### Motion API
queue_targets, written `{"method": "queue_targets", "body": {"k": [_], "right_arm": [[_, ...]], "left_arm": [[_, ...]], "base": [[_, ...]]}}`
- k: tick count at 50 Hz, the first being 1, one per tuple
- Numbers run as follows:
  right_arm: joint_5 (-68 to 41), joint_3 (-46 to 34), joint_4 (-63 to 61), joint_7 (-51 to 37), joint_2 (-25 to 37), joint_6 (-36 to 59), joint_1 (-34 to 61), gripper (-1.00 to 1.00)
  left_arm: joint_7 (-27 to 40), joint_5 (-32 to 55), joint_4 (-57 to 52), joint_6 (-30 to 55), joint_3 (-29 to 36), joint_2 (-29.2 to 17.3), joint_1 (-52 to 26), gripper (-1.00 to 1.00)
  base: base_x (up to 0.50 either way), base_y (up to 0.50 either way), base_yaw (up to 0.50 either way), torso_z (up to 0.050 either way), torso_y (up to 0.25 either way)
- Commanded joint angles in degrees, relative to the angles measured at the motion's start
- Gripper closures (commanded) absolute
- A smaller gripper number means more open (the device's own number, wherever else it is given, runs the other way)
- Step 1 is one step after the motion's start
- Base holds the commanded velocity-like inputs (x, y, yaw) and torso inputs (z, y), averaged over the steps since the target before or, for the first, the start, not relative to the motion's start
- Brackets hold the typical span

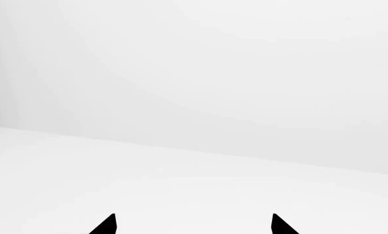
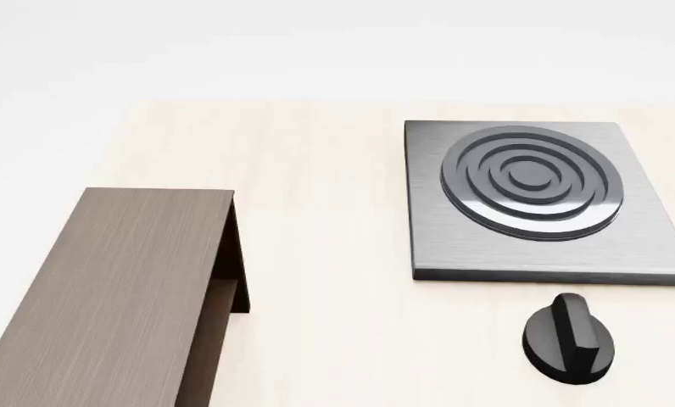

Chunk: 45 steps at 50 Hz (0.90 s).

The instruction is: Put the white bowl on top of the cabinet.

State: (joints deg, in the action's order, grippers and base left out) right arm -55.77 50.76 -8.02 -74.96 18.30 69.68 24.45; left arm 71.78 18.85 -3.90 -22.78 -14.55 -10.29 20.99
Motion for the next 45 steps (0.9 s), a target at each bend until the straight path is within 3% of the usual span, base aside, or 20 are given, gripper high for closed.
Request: {"method": "queue_targets", "body": {"k": [1, 25, 26, 45], "right_arm": [[2.68, -0.71, 4.06, 2.99, 0.03, -3.46, -1.68, -1.0], [4.89, -3.0, 7.82, 7.23, 0.26, -6.15, -3.85, -1.0], [4.93, -2.9, 7.72, 7.11, 0.18, -6.25, -3.89, 1.0], [2.95, -1.5, 5.77, 6.91, -0.18, -4.89, -4.68, 1.0]], "left_arm": [[0.05, -0.08, 0.15, 0.1, 0.1, -0.09, -0.11, -1.0], [0.24, -0.27, 0.15, 0.32, 0.29, -0.17, -0.18, -1.0], [0.26, -0.27, 0.15, 0.31, 0.28, -0.16, -0.17, -1.0], [0.3, -0.38, 0.12, 0.14, 0.38, -0.18, -0.12, -1.0]], "base": [[0.0, 0.0, 0.0, 0.0, 0.0], [0.0, 0.0, 0.0, -0.001, 0.0], [0.0, 0.0, 0.0, -0.011, 0.0], [0.0, 0.0, 0.0, -0.002, 0.0]]}}
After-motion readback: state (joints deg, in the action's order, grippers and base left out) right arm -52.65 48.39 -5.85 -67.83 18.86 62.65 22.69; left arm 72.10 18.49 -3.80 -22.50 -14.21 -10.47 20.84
